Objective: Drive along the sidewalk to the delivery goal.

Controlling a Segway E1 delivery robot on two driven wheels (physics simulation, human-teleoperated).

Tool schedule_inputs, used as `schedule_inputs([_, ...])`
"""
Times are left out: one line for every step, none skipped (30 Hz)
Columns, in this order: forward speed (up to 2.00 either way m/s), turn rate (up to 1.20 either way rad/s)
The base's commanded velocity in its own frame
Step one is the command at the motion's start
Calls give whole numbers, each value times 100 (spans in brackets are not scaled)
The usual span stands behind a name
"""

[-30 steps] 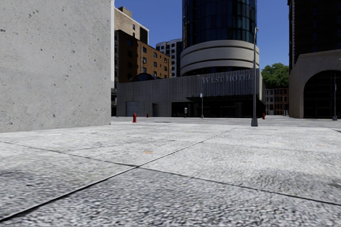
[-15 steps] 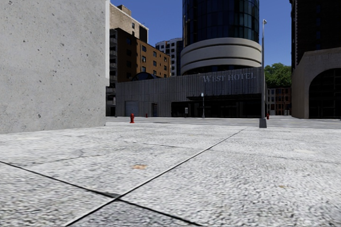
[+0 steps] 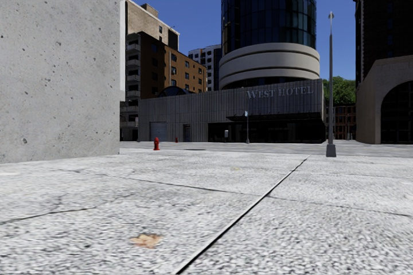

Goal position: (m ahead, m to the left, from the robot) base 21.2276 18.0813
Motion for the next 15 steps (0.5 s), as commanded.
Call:
schedule_inputs([200, -3])
schedule_inputs([200, -3])
schedule_inputs([200, -3])
schedule_inputs([200, -3])
schedule_inputs([200, -3])
schedule_inputs([200, -3])
schedule_inputs([200, -3])
schedule_inputs([200, -3])
schedule_inputs([200, -3])
schedule_inputs([200, -3])
schedule_inputs([200, -3])
schedule_inputs([200, -3])
schedule_inputs([200, -3])
schedule_inputs([200, -3])
schedule_inputs([200, -3])
